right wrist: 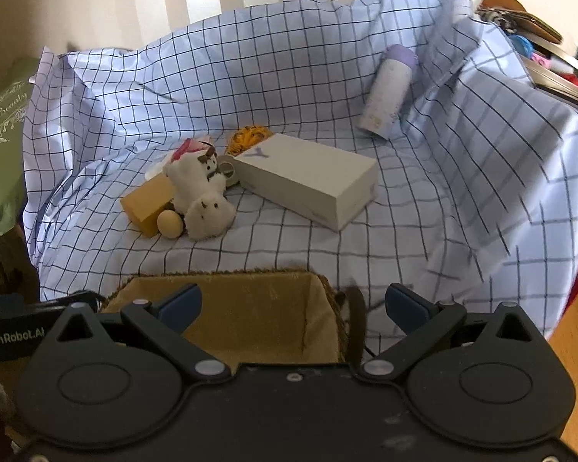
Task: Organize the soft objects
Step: 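Reach the right tool to the white plush bunny and grasp it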
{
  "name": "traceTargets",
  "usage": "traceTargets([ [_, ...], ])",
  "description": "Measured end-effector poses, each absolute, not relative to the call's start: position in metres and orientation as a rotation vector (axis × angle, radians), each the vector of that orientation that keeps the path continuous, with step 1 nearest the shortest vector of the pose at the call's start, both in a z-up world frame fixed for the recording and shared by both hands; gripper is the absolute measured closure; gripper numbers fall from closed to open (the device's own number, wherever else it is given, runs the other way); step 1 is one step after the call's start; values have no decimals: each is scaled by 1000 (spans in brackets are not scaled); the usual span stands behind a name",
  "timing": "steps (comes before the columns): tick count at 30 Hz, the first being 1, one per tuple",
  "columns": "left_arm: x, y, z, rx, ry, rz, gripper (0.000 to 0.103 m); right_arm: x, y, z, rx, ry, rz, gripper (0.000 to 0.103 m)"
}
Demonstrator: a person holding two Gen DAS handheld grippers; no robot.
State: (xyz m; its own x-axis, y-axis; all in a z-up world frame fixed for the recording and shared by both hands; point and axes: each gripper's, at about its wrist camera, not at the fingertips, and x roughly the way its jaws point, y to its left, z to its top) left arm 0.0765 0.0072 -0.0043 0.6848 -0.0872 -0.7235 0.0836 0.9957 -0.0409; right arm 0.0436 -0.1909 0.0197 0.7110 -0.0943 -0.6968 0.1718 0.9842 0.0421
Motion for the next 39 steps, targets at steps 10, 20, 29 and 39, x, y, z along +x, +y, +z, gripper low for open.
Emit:
traceTargets([
  [10, 125, 11, -11, -1, 814, -88, 7, 105, -184, 8, 101, 841, -66, 13],
  [20, 167, 27, -22, -21, 845, -46, 7, 170, -167, 1, 90, 854, 22, 13],
  [29, 189, 37, -37, -35, 900, -15, 7, 221, -147, -14, 6, 842, 47, 13],
  [39, 193, 50, -48, -60, 936, 12, 7, 253, -121, -43, -121, 852, 62, 20],
])
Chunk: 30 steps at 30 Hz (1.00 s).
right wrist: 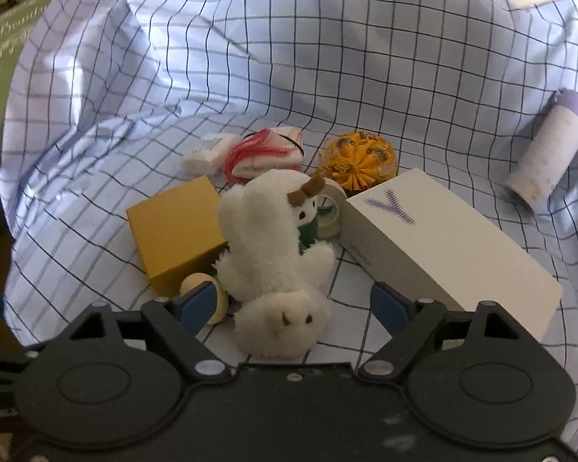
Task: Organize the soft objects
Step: 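Reach the right tool to the white plush bunny and grasp it, then grasp the green-scarfed snowman plush with the left tool while the right tool holds the bunny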
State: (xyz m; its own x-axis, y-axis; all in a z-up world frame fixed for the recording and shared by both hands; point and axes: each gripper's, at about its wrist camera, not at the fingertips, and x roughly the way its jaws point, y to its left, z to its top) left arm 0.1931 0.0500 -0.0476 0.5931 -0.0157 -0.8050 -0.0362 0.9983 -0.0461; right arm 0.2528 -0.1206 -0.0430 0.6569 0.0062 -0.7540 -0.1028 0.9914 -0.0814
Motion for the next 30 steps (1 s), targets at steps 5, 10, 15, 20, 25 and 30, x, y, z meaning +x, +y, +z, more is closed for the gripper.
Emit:
traceTargets([
  [5, 193, 52, -47, -58, 934, 15, 7, 258, -118, -56, -152, 892, 60, 45],
  [10, 194, 51, -45, -48, 926, 17, 7, 254, -122, -53, -133, 907, 79, 60],
  [15, 198, 45, -45, -24, 928, 8, 7, 242, -133, -42, -88, 899, 76, 61],
  [20, 202, 33, -45, 1, 936, -23, 7, 225, -146, -36, -67, 907, 36, 61],
  [25, 209, 16, -46, 39, 943, -62, 7, 218, -164, -40, -33, 954, -24, 61],
  [30, 220, 1, -48, 49, 970, -105, 7, 218, -172, -45, -2, 969, -33, 59],
])
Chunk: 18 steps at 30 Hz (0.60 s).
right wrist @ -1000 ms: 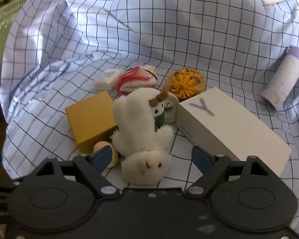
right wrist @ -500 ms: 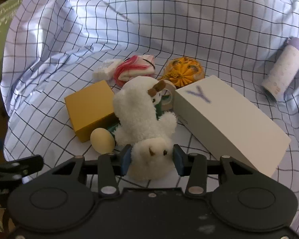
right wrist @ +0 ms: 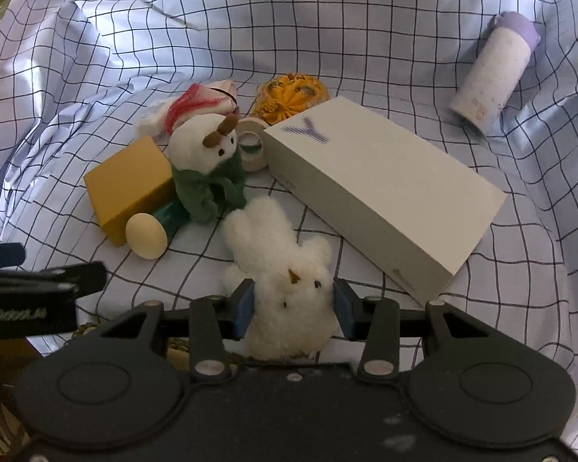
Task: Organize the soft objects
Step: 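Grasp the green-scarfed snowman plush with the left tool while the right tool holds the bunny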
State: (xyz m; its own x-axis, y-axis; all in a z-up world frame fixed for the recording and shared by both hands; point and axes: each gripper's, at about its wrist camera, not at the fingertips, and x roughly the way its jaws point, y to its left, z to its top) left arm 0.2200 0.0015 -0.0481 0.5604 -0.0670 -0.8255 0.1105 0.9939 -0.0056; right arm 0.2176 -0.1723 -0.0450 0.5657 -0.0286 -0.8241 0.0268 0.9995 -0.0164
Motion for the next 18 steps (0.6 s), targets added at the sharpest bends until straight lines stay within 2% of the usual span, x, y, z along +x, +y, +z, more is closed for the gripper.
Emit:
traceTargets([
  [18, 293, -60, -30, 132, 865, -231, 7, 225, -168, -59, -20, 966, -26, 51],
])
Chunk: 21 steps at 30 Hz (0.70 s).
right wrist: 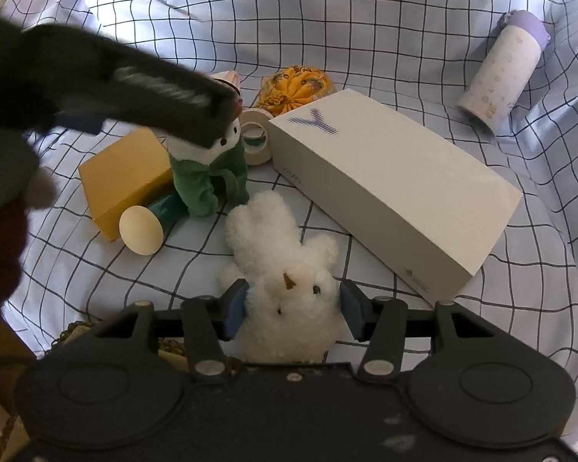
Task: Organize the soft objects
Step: 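Grasp the green-scarfed snowman plush with the left tool while the right tool holds the bunny, then lift the snowman with the left tool while the right tool lifts the bunny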
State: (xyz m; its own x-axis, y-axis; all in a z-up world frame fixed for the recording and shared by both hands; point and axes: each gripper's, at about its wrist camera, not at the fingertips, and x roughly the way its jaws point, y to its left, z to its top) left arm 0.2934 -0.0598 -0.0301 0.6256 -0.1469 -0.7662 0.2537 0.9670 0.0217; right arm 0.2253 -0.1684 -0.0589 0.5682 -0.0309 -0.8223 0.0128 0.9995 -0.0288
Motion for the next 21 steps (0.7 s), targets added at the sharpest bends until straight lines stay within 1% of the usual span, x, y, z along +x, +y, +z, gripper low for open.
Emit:
traceTargets([
  [11, 323, -88, -50, 168, 902, -292, 8, 231, -176, -64, 10, 973, -15, 45],
  [13, 324, -89, -52, 155, 910, -310, 16, 232, -177, -65, 13, 975, -14, 45],
  [15, 326, -88, -53, 127, 928, -330, 48, 233, -177, -65, 14, 975, -13, 45],
  [16, 327, -87, -54, 114, 938, -330, 49, 233, -177, -65, 16, 976, -10, 47],
  [17, 327, -86, -53, 100, 938, -332, 50, 232, -176, -65, 20, 976, -3, 52],
  [18, 326, -83, -52, 85, 936, -333, 51, 232, -176, -64, 25, 978, 4, 54],
  [21, 320, -73, -45, 24, 941, -347, 51, 232, -177, -62, 31, 978, 0, 58],
])
